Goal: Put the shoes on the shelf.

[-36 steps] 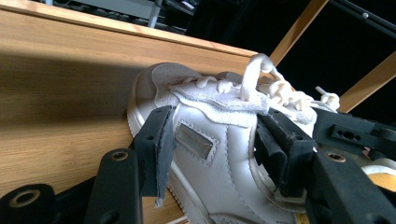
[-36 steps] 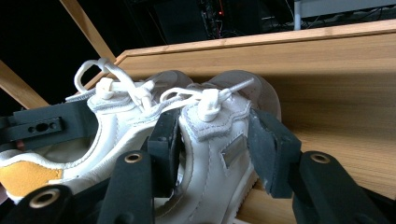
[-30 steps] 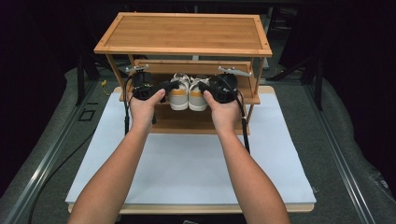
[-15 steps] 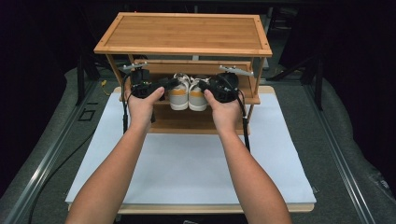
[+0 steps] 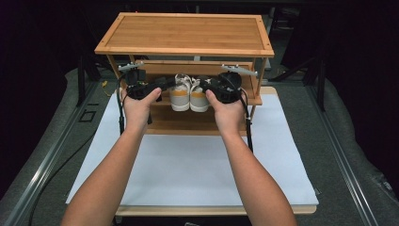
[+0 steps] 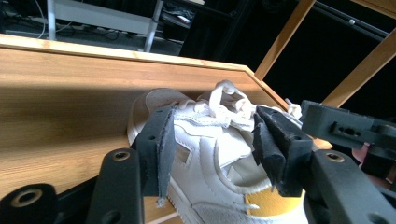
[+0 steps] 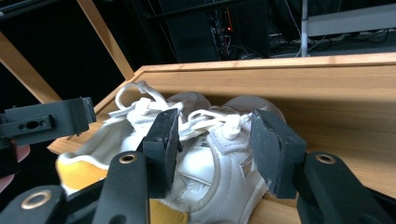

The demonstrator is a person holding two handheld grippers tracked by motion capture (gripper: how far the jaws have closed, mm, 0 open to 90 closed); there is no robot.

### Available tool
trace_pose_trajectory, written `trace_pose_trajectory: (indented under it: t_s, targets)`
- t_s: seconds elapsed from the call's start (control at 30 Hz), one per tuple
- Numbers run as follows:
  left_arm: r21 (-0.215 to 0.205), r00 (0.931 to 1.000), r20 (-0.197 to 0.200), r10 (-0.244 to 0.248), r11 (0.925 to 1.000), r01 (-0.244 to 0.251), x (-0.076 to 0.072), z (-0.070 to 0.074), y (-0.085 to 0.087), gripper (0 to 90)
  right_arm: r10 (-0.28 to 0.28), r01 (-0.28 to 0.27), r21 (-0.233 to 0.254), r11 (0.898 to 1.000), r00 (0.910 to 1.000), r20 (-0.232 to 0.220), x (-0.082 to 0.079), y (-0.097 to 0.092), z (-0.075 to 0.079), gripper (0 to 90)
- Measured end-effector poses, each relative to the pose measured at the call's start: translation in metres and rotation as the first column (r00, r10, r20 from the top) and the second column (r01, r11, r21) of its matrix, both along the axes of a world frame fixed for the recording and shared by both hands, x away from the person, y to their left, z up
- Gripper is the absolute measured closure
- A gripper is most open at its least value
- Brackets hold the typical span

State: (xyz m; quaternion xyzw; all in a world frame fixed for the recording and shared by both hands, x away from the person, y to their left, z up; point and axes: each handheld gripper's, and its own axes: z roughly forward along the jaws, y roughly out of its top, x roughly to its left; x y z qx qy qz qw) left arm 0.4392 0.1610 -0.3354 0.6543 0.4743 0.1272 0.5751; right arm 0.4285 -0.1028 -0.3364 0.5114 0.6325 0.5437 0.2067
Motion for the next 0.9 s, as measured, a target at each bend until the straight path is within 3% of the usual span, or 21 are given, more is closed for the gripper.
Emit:
trace_pose_trajectory:
  t_s: [0.23,0.53,0.6,0.7,0.9]
  targets:
    - [0.025,1.0,0.003,-0.001,0.9997,0.001,-0.009,0.005,0.006,53.2,0.017,-0.017,-0.001,1.0,0.9997,0.017,-0.011,-0.006,0.007,55.1]
    - [0.05,0.9994,0.034,-0.004,0.9988,0.002,-0.025,0.009,0.015,53.8,0.052,-0.05,-0.063,0.997,0.9982,0.03,-0.029,-0.011,0.011,66.4]
    - [0.033,0.9994,0.033,-0.015,0.9994,0.014,-0.027,0.006,0.017,58.6,0.061,-0.058,-0.076,0.995,0.9976,0.035,-0.034,-0.012,0.01,69.4]
    - [0.046,0.9991,0.033,-0.027,0.9986,0.026,-0.03,0.003,0.018,64.5,0.067,-0.062,-0.102,0.993,0.9969,0.041,-0.038,-0.014,0.008,73.4]
    - [0.044,0.9982,0.029,-0.053,0.9977,0.052,-0.035,-0.002,0.017,74.2,0.065,-0.06,-0.107,0.992,0.9968,0.046,-0.044,-0.019,0.003,80.0]
